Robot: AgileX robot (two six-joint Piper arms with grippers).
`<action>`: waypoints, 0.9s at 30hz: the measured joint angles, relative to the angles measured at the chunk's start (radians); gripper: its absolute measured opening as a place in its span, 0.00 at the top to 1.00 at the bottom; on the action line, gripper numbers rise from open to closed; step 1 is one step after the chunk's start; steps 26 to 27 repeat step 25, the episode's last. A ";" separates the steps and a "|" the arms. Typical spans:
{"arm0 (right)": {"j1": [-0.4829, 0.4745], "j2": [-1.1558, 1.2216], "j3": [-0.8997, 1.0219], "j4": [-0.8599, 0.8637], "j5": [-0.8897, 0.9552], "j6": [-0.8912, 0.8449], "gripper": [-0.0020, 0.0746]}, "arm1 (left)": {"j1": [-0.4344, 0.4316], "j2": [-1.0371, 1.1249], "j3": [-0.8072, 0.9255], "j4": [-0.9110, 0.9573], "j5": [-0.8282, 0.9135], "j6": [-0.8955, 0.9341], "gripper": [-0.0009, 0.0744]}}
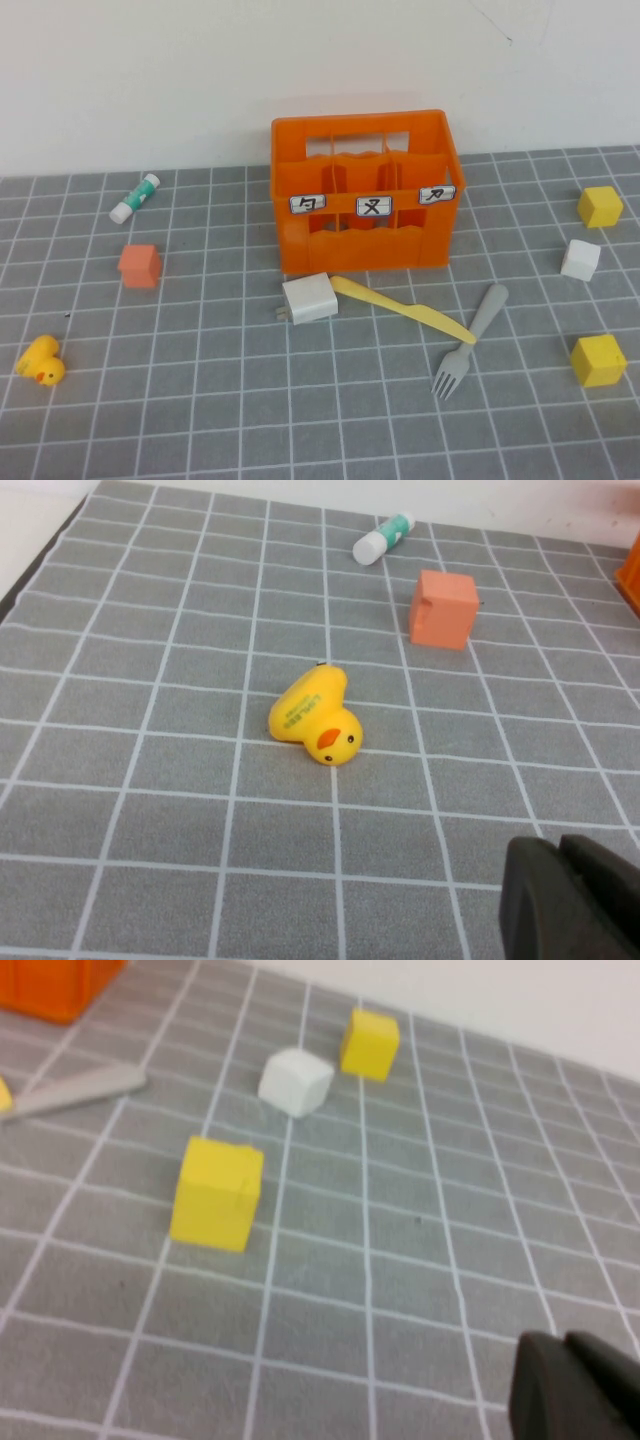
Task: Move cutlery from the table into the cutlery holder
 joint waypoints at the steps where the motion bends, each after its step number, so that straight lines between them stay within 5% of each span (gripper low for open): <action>1: 0.000 -0.002 0.000 0.000 0.002 -0.003 0.98 | 0.000 -0.002 0.000 0.000 0.000 0.000 0.99; 27: 0.004 -0.008 -0.002 -0.028 0.012 0.129 0.98 | 0.000 -0.002 0.000 0.000 0.000 0.004 0.99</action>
